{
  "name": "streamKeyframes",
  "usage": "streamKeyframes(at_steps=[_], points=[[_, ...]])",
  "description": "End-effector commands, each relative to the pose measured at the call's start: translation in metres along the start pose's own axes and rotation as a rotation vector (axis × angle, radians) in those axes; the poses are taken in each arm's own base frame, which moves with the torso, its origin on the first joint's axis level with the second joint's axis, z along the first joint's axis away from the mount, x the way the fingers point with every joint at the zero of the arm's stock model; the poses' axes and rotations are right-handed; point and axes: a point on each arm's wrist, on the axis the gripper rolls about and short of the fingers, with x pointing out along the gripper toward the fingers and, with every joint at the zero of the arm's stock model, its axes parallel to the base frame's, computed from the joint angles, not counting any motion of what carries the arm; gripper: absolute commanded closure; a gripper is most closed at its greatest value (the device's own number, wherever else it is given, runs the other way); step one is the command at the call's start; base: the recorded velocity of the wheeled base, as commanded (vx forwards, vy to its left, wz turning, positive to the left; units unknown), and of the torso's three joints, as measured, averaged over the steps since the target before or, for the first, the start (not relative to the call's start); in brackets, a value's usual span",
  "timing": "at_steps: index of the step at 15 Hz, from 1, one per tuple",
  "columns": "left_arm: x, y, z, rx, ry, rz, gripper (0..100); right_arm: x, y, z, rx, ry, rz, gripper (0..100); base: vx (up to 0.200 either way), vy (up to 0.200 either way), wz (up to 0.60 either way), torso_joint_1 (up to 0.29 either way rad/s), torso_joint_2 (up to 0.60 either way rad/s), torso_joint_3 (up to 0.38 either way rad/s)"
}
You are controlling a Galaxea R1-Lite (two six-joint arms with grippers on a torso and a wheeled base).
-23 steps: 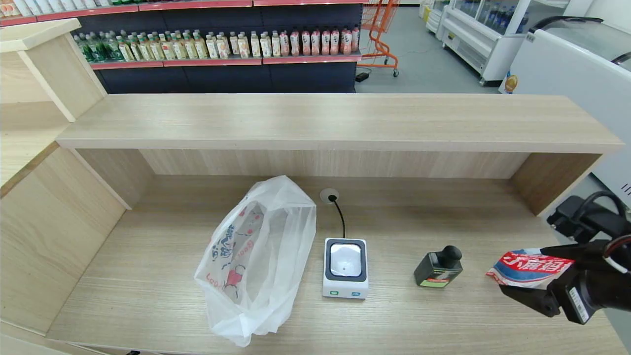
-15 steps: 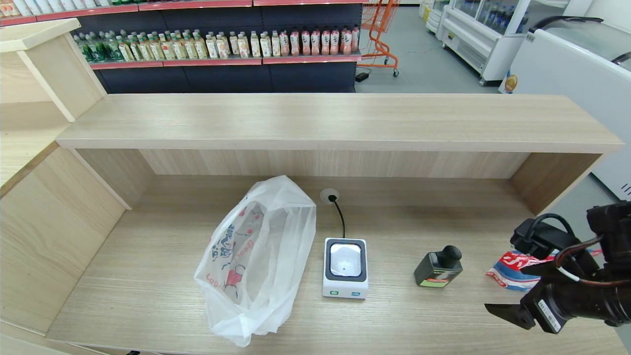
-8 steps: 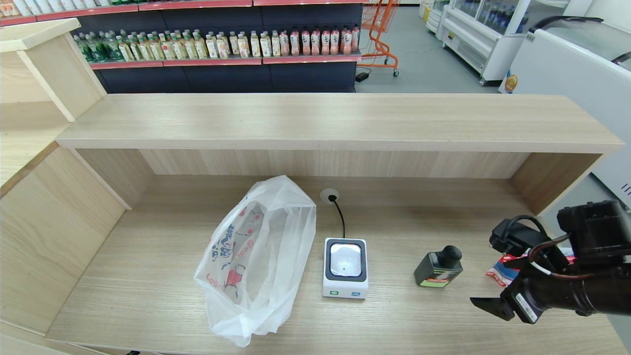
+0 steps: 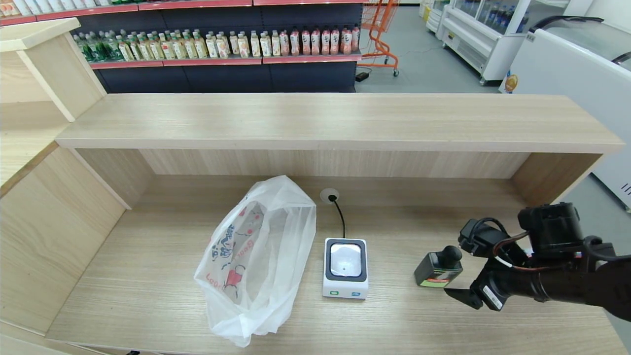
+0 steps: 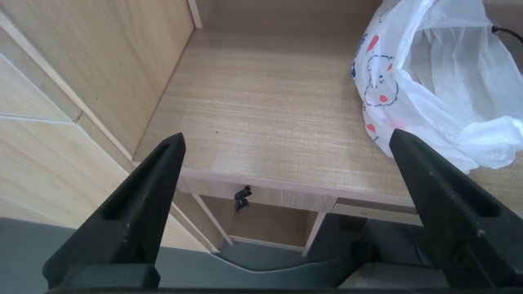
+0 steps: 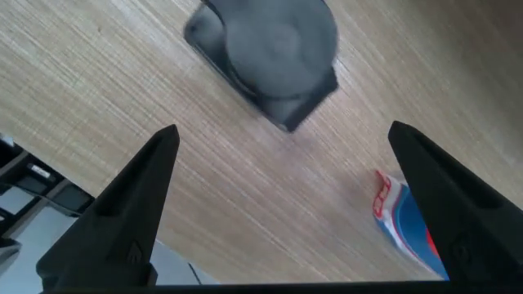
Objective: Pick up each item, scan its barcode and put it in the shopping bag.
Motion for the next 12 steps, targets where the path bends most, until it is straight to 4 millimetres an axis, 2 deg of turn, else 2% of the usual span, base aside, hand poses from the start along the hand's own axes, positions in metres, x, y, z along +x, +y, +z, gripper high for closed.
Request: streamKeyframes(at_steps=[1,4,5,9,12], points=[[0.0,0.0,0.0,0.0,0.0,0.0,0,0.019,0.004,0.003,-0.016,-0.008,0.042,0,0.0,0.0,0.0,0.0,0.0,0.0],[0.0,0.0,0.0,0.0,0.0,0.0,0,0.028,0.007,0.009,-0.031,-0.017,0.057,0,0.0,0.0,0.0,0.0,0.0,0.0],[0.0,0.0,0.0,0.0,0.0,0.0,0,0.034,0.009,0.013,-0.044,-0.031,0.064,100,0.0,0.0,0.0,0.0,0.0,0.0],[0.0,0.0,0.0,0.0,0.0,0.002,0,0.049,0.019,0.02,-0.076,-0.062,0.08,100,0.0,0.0,0.0,0.0,0.0,0.0],[0.0,0.0,0.0,0.0,0.0,0.0,0,0.046,0.024,0.02,-0.086,-0.071,0.087,100,0.0,0.0,0.0,0.0,0.0,0.0]])
